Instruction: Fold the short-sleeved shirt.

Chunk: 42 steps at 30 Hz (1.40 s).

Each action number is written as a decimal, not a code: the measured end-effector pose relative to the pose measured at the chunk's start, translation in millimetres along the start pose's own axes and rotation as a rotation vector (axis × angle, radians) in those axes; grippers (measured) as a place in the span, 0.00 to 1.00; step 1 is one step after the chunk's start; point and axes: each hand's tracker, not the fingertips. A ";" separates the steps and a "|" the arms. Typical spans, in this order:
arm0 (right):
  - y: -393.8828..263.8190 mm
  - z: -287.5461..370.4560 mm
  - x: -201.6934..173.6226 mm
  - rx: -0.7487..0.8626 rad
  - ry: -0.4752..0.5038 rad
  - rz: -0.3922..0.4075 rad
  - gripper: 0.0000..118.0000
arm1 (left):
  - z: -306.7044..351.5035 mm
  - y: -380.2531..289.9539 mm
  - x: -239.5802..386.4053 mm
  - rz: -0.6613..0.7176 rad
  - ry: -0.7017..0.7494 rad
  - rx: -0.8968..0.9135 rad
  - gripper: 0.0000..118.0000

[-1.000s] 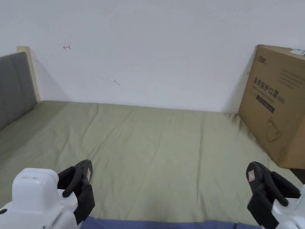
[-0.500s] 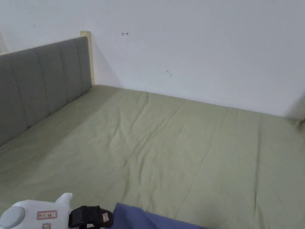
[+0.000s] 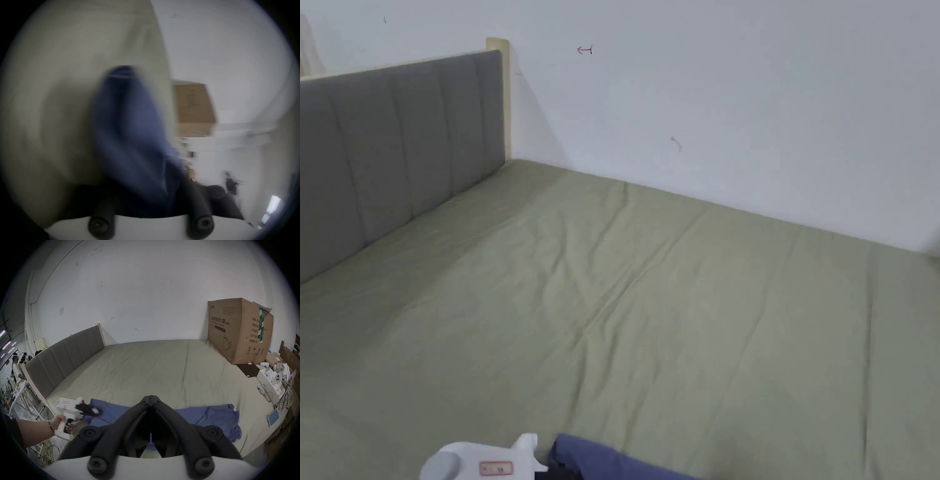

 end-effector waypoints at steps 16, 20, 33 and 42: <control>-2.3 10.1 13.5 -0.026 0.053 -0.014 0.00 | 118.0 -46.3 107.2 -0.638 0.903 0.334 0.02; -8.3 14.5 23.0 -0.036 0.054 -0.039 0.00 | 106.3 -64.6 155.1 -0.631 0.728 0.326 0.02; -15.1 45.5 62.8 -0.034 -0.003 -0.116 0.00 | -10.5 -115.1 266.8 -0.727 0.269 0.114 0.97; -19.7 35.3 73.5 -0.045 0.016 -0.171 0.00 | 5.2 -107.4 234.7 -0.698 0.408 0.199 0.00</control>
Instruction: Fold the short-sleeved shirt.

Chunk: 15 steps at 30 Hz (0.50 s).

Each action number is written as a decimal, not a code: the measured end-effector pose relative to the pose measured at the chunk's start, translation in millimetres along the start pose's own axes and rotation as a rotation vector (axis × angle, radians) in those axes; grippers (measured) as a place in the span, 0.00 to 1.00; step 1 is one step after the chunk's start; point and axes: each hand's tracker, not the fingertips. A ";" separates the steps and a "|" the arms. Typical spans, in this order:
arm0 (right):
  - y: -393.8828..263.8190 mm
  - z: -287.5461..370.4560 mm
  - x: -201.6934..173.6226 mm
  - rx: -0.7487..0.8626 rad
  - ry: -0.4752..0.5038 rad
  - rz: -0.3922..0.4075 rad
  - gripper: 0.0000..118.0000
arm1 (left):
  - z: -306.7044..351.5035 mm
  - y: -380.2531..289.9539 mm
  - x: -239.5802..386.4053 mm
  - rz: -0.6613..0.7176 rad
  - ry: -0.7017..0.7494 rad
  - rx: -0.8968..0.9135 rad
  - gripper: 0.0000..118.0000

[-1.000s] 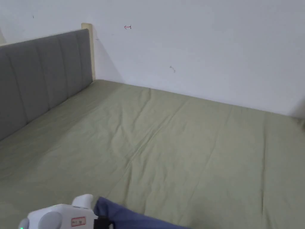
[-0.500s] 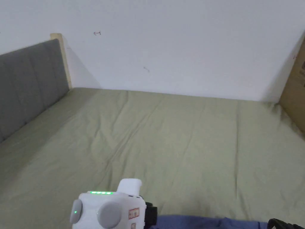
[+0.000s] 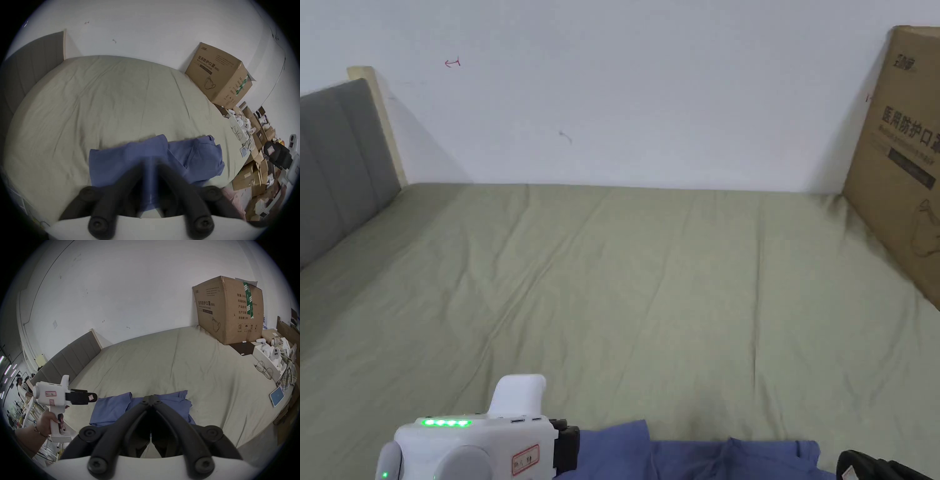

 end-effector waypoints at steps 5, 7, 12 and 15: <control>-2.4 0.1 1.3 -0.013 -0.005 0.030 0.00 | -54.2 -5.5 24.1 -0.033 -0.044 -0.068 0.00; -4.4 -0.2 3.3 -0.020 -0.012 0.032 0.00 | -80.7 -12.2 36.3 -0.073 -0.057 -0.131 0.00; -9.9 -1.3 5.8 -0.039 -0.052 0.070 0.00 | -130.7 -38.2 68.4 -0.152 -0.023 -0.249 0.00; -9.5 -1.1 6.1 -0.058 -0.045 0.048 0.00 | -106.9 -31.3 78.1 -0.172 -0.174 -0.216 0.00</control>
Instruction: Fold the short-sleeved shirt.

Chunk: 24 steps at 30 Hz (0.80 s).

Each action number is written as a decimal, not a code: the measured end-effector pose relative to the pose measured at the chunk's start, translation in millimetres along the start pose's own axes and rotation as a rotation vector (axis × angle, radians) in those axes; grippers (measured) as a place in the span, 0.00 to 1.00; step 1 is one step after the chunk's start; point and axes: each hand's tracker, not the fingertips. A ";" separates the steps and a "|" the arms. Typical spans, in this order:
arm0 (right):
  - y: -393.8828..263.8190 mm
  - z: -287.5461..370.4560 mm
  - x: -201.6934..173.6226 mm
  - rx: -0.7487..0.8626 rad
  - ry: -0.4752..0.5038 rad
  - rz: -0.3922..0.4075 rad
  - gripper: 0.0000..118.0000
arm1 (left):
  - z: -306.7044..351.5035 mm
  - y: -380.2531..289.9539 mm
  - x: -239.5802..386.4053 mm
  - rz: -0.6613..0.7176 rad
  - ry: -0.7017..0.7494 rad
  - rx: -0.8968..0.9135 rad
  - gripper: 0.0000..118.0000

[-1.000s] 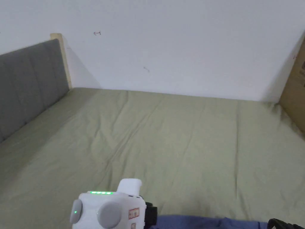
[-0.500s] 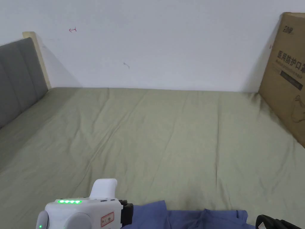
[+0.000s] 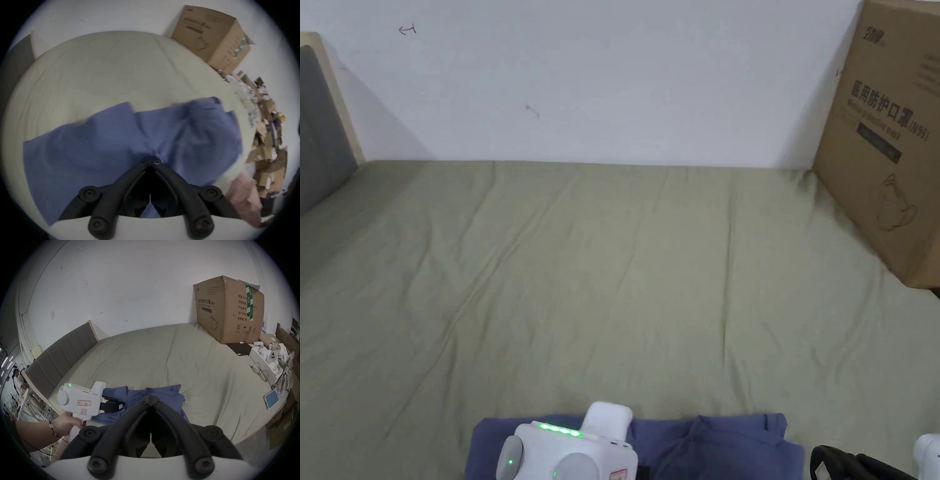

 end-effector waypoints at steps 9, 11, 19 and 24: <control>11.7 -3.4 -16.2 -0.010 0.068 -0.022 0.00 | 109.2 -24.0 -84.8 0.300 -0.338 0.165 0.00; 11.8 -5.7 -22.7 -0.017 0.073 -0.007 0.00 | 124.3 -33.1 -132.8 0.412 -0.329 0.200 0.13; 13.1 -21.8 -54.7 -0.083 0.109 0.052 0.00 | 130.5 -78.9 -240.3 0.653 -0.506 0.189 1.00; 26.6 -26.5 -64.8 -0.093 0.133 0.055 0.00 | 84.8 -100.8 -275.0 0.797 -0.531 0.163 1.00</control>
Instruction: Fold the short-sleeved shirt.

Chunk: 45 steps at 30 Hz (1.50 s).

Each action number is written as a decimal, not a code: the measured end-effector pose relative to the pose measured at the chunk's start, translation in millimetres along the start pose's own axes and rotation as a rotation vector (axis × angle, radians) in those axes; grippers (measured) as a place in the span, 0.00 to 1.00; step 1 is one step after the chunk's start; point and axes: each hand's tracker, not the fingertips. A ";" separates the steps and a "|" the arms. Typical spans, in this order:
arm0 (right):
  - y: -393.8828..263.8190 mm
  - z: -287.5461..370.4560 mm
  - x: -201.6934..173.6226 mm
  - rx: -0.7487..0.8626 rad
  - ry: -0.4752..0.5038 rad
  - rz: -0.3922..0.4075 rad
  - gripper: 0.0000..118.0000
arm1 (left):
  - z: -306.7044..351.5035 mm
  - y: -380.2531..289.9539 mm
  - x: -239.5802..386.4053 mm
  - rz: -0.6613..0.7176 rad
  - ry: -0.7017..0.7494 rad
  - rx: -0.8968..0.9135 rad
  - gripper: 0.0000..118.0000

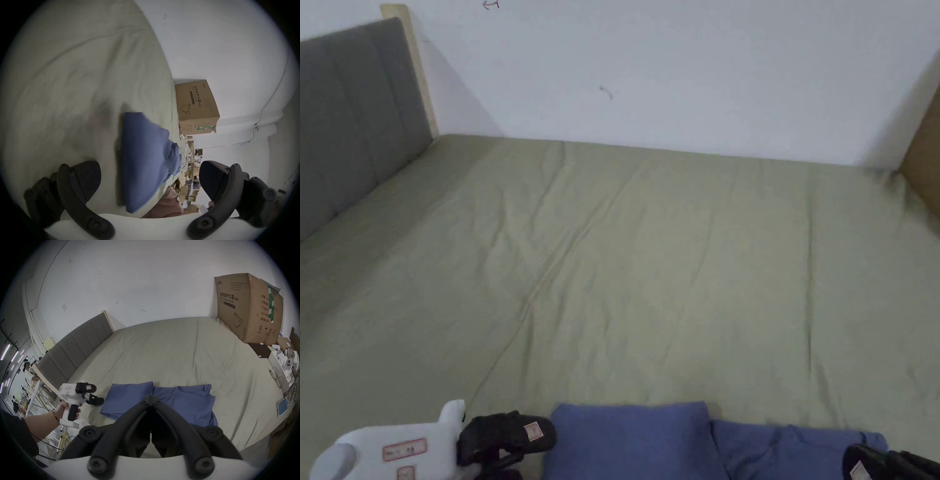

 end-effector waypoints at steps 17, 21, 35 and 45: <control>6.3 -3.3 0.9 -0.047 -0.021 0.003 0.00 | -87.3 6.5 29.9 -0.110 0.099 -0.142 0.05; 5.5 2.1 3.2 -0.039 -0.006 -0.001 0.00 | -47.4 -2.7 75.4 -0.249 0.299 -0.042 0.05; -14.4 31.3 36.5 0.010 0.031 -0.080 0.00 | -55.9 -39.9 203.7 -0.468 0.643 0.018 0.05; -26.8 51.6 73.9 0.012 -0.047 -0.151 0.00 | -189.7 -51.4 195.7 -0.315 0.305 -0.158 0.94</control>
